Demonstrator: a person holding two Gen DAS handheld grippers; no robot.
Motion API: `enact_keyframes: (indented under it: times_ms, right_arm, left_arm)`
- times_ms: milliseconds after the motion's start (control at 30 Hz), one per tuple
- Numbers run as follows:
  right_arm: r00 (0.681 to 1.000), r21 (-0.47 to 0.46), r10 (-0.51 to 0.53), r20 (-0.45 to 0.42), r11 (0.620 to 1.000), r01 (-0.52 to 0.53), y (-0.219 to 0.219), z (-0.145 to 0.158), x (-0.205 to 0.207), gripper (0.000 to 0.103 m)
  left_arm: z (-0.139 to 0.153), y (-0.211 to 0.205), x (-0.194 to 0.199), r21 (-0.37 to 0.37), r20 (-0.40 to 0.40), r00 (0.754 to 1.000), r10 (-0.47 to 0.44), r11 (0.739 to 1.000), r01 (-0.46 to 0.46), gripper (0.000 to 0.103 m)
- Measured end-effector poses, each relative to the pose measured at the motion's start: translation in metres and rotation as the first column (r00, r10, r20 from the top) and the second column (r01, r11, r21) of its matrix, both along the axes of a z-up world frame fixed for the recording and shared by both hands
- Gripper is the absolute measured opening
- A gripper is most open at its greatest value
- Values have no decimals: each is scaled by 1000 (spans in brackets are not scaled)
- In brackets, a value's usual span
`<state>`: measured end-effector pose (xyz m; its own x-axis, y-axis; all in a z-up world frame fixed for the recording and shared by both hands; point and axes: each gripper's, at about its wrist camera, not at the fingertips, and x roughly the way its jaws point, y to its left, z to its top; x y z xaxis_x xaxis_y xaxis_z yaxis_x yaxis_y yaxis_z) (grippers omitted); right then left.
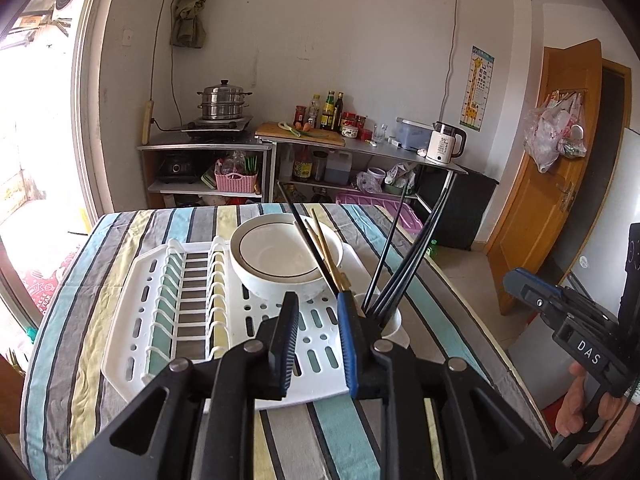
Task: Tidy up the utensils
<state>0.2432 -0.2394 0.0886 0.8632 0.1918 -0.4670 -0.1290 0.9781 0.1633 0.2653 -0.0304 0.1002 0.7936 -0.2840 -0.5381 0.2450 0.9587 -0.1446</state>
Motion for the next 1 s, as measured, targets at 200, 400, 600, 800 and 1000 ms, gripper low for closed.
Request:
enact_keyframes:
  times_ms: [200, 400, 600, 800, 1000]
  right_arm:
    - [1000, -23, -1, 25, 1000, 1, 15, -6, -52, 17]
    - [1000, -81, 9, 28, 997, -7, 34, -22, -99, 17]
    - [999, -83, 22, 27, 996, -19, 48, -37, -142, 17]
    - [999, -81, 30, 10, 996, -29, 62, -54, -177, 18]
    - [999, -84, 27, 20, 996, -25, 71, -62, -204, 18]
  left_arm:
    - [-15, 0, -51, -1, 28, 999, 17, 1000, -17, 22]
    - [-34, 2, -102, 8, 49, 998, 45, 999, -45, 23]
    - [-47, 6, -147, 28, 79, 993, 90, 995, -92, 26]
    - [-59, 5, -183, 61, 103, 990, 96, 993, -103, 27]
    - [-75, 7, -217, 59, 101, 988, 118, 990, -125, 27]
